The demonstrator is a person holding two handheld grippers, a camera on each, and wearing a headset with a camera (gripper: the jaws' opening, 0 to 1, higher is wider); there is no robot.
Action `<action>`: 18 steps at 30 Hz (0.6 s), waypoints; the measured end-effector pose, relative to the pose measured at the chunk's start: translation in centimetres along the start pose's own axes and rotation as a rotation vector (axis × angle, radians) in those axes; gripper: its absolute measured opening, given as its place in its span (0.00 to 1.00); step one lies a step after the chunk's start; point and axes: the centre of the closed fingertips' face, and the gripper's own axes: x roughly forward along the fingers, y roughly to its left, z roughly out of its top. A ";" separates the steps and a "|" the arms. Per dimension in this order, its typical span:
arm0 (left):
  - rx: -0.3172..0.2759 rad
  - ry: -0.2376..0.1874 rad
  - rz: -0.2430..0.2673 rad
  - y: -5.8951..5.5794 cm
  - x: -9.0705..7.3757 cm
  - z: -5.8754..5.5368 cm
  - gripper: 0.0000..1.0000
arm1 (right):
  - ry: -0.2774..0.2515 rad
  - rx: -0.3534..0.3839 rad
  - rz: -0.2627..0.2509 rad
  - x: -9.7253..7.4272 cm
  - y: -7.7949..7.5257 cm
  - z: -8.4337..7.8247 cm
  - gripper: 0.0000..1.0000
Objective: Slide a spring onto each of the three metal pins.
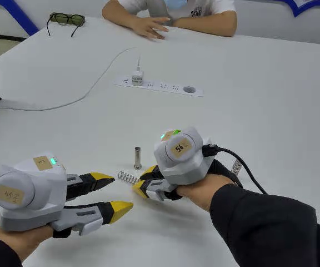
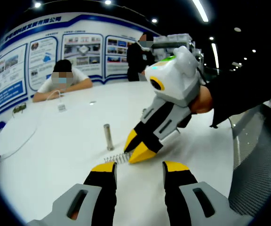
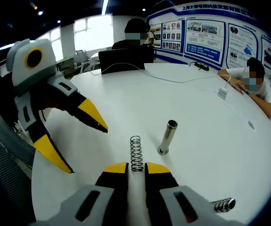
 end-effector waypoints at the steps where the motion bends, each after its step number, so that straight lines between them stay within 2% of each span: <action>1: 0.000 0.000 0.001 0.0 0.0 0.0 0.40 | -0.001 -0.002 -0.001 0.0 0.0 0.0 0.14; 7: -0.001 0.003 0.006 0.2 -0.2 -0.2 0.40 | 0.006 -0.001 0.003 -0.1 0.0 -0.2 0.12; 18: 0.025 0.010 -0.005 -0.3 0.1 0.0 0.40 | 0.039 -0.035 0.030 -2.0 0.8 -0.5 0.11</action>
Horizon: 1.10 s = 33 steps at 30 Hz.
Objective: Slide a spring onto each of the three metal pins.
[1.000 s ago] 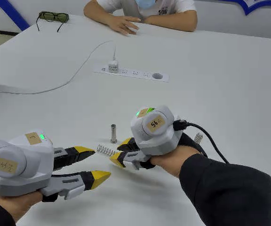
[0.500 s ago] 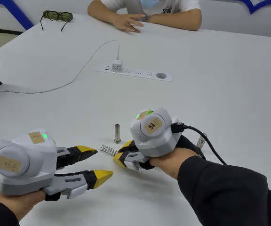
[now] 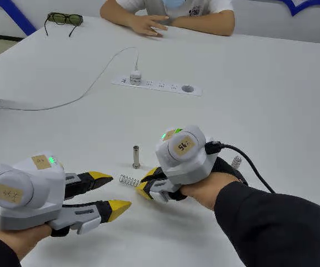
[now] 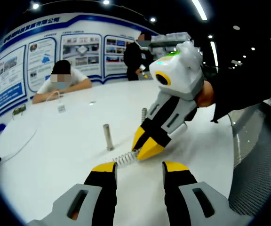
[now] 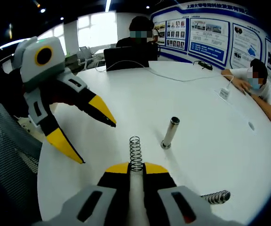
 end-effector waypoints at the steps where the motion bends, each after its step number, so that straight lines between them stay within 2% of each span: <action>1: 0.004 0.002 -0.002 0.0 0.0 0.0 0.39 | 0.003 -0.008 0.003 -0.2 0.1 0.0 0.11; 11: 0.042 0.015 -0.036 -0.7 0.6 0.1 0.38 | 0.049 -0.091 0.066 -3.1 1.0 -0.2 0.11; 14: 0.055 0.020 -0.049 -1.1 0.9 0.1 0.37 | 0.060 -0.121 0.079 -3.9 1.2 -0.2 0.11; 20: 0.102 0.037 -0.089 -2.4 1.4 0.1 0.36 | 0.101 -0.176 0.140 -5.3 2.1 -0.7 0.11; 27: 0.155 0.046 -0.129 -3.8 1.8 0.2 0.30 | 0.142 -0.217 0.177 -6.1 3.0 -1.1 0.11; 33: 0.190 0.051 -0.146 -4.3 1.9 0.2 0.26 | 0.165 -0.236 0.206 -6.3 3.8 -1.4 0.11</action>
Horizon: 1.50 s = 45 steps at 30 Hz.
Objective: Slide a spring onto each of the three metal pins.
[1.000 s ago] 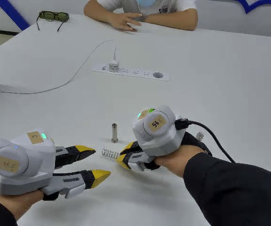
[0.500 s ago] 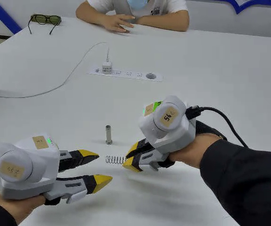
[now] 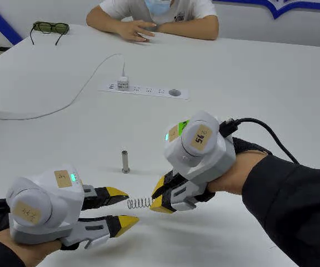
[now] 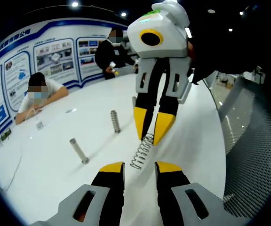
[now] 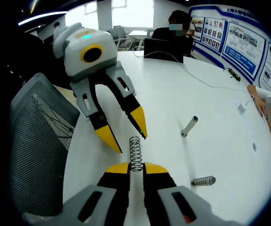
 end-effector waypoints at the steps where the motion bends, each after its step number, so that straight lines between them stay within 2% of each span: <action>1: 0.004 -0.001 -0.003 -0.1 0.0 0.0 0.25 | 0.004 -0.002 0.006 0.0 0.1 0.0 0.11; 13: 0.059 -0.001 -0.032 -0.8 0.3 0.2 0.13 | 0.025 -0.012 0.036 -0.6 0.9 0.1 0.11; 23: 0.050 -0.010 -0.038 -1.0 0.5 0.3 0.12 | -0.014 -0.025 0.025 -1.5 0.9 1.6 0.11; 29: 0.045 -0.019 -0.037 -1.0 0.4 0.5 0.11 | -0.060 -0.031 0.008 -1.8 0.8 3.1 0.11; 38: 0.033 -0.028 -0.033 -1.0 0.5 0.7 0.11 | -0.083 -0.047 -0.005 -1.8 0.9 4.1 0.11; 45: -0.004 -0.046 -0.033 -1.0 0.7 1.1 0.11 | -0.105 -0.055 -0.012 -1.7 0.9 4.9 0.11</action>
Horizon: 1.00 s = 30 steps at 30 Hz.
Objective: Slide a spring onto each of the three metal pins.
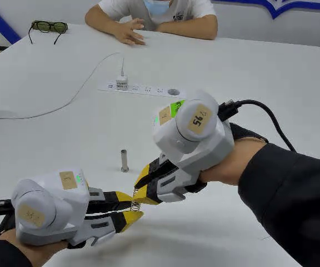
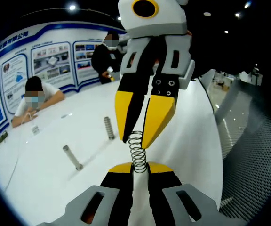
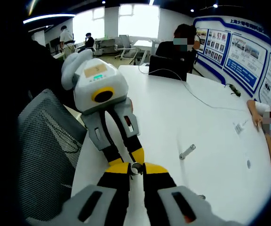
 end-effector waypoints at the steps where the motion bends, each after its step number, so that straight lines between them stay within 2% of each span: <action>1: -0.004 -0.002 0.001 0.0 0.0 0.0 0.11 | -0.002 0.000 -0.001 0.0 0.0 0.1 0.11; 6: -0.024 -0.002 0.004 0.1 -0.1 0.0 0.11 | -0.006 -0.003 -0.002 0.2 0.0 0.2 0.12; 15: -0.069 -0.028 0.014 0.6 -0.2 0.2 0.10 | -0.013 0.001 -0.007 0.2 -0.1 0.2 0.15; 30: -0.056 -0.031 0.019 0.8 -0.3 0.4 0.10 | -0.025 0.010 -0.017 0.3 -0.4 0.3 0.12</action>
